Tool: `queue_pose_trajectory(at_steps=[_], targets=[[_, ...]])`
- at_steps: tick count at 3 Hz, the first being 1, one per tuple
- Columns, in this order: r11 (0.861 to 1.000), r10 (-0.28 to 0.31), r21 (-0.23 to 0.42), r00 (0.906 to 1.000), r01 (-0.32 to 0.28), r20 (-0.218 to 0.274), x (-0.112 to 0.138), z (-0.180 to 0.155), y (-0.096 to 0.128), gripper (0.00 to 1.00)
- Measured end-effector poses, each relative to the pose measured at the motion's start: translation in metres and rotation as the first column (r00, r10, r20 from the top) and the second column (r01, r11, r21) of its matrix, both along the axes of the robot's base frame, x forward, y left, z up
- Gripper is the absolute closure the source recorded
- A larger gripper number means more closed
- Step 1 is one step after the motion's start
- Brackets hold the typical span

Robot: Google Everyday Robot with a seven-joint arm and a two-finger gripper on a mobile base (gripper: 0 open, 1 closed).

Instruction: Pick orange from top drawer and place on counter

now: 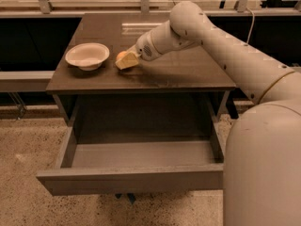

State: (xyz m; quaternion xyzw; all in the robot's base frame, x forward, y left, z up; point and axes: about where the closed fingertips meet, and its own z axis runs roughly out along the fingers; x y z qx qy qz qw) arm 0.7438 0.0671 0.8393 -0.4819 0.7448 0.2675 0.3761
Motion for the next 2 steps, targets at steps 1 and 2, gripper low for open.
queue_pose_trajectory(at_steps=[1, 2], targets=[[1.0, 0.004, 0.0, 1.0, -0.004, -0.003, -0.0005, -0.0021, 0.0029, 0.06], [1.0, 0.026, 0.009, 0.9997, -0.026, -0.001, -0.0013, -0.0013, 0.0058, 0.0]])
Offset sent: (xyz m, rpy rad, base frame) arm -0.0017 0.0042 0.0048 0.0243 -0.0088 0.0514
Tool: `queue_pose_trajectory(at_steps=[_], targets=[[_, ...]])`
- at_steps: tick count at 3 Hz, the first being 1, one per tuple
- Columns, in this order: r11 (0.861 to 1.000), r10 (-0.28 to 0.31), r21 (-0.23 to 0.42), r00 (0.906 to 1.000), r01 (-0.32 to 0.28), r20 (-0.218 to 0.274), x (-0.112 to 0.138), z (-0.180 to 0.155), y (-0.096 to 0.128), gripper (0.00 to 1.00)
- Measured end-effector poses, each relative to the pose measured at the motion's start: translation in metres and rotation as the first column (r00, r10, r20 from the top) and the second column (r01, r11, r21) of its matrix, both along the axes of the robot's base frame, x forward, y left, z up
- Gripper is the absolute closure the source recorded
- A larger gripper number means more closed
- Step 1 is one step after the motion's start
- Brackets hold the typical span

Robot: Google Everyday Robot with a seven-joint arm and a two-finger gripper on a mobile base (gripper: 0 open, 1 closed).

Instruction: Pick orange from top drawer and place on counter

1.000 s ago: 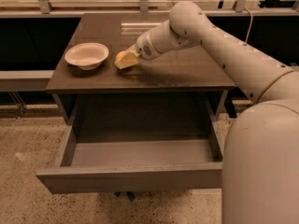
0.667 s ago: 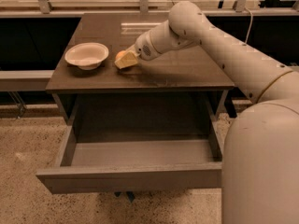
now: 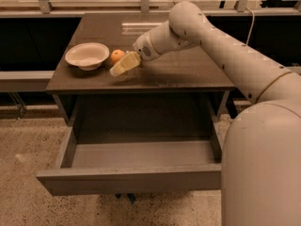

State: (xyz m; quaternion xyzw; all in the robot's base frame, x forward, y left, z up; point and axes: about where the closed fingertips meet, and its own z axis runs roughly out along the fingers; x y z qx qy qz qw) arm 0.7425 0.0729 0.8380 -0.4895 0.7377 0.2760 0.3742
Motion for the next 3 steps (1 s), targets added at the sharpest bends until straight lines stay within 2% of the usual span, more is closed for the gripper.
queue_pose_trajectory(at_steps=[1, 2, 3], targets=[[0.997, 0.049, 0.053, 0.9983, -0.051, 0.032, -0.003, 0.018, 0.001, 0.0], [0.989, 0.082, 0.116, 0.9913, -0.094, 0.103, -0.01, 0.05, -0.001, 0.0], [0.986, 0.091, 0.128, 0.9887, -0.106, 0.119, -0.012, 0.056, 0.0, 0.0]])
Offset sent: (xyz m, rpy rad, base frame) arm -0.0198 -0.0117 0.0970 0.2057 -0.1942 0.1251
